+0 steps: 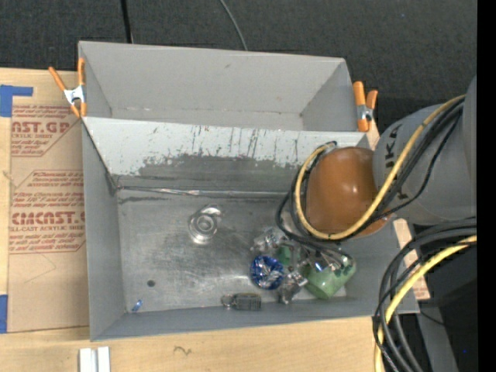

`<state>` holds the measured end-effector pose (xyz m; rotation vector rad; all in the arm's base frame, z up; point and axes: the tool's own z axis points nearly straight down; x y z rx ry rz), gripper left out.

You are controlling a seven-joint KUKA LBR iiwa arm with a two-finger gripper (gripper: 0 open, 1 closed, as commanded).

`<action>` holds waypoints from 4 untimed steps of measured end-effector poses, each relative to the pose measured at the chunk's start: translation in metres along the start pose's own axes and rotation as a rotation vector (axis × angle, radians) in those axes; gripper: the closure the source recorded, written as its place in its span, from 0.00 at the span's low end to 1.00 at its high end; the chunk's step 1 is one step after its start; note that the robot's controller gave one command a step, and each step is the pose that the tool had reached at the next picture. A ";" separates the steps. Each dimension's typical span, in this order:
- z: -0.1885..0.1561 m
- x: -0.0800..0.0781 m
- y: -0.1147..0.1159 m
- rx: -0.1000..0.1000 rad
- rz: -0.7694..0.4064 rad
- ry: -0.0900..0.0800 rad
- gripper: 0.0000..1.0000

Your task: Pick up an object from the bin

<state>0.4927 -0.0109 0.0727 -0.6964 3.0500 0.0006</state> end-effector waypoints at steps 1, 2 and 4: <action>0.000 0.000 0.000 -0.001 -0.001 0.004 1.00; -0.096 0.004 -0.018 -0.001 -0.236 0.007 1.00; -0.175 -0.094 0.004 -0.004 -0.819 0.003 1.00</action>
Offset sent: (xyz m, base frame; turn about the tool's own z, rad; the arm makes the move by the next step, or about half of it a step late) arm 0.0000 0.0000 0.0000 0.0000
